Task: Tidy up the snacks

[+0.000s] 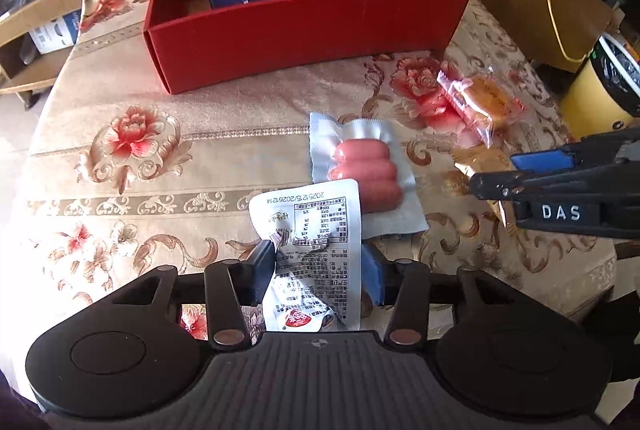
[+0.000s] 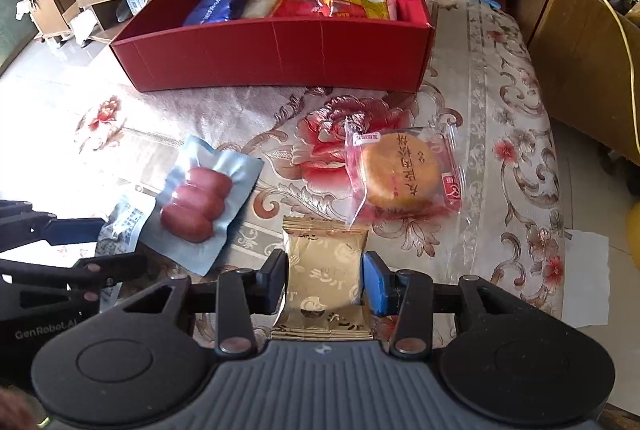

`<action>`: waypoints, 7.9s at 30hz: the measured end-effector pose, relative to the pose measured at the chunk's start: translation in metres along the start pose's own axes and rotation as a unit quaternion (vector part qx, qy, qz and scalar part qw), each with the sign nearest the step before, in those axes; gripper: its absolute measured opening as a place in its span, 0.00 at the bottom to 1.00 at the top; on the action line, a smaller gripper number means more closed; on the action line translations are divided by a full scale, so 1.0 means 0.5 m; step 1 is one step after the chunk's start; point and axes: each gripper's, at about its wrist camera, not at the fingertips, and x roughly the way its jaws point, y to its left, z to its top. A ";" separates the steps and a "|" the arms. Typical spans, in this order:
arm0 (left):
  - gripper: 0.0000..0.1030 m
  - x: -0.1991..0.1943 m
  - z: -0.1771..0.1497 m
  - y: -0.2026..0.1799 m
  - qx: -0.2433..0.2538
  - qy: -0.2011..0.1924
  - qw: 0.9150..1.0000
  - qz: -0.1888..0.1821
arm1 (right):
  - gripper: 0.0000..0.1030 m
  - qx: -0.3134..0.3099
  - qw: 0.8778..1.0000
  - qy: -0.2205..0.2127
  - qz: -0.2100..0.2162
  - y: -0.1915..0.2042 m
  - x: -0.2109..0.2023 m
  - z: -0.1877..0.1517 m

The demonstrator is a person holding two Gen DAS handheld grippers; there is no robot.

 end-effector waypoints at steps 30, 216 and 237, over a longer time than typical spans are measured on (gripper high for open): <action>0.51 -0.028 0.023 0.021 -0.030 -0.031 0.999 -0.027 | 0.35 0.035 0.999 -0.010 0.017 -0.024 -0.010 0.017; 0.57 0.083 0.340 0.040 -0.009 -0.094 0.995 0.037 | 0.43 0.032 0.993 -0.112 -0.010 -0.037 0.104 0.360; 0.72 0.048 0.341 0.046 -0.022 -0.121 0.992 0.029 | 0.49 0.050 0.989 -0.139 -0.003 -0.047 0.053 0.356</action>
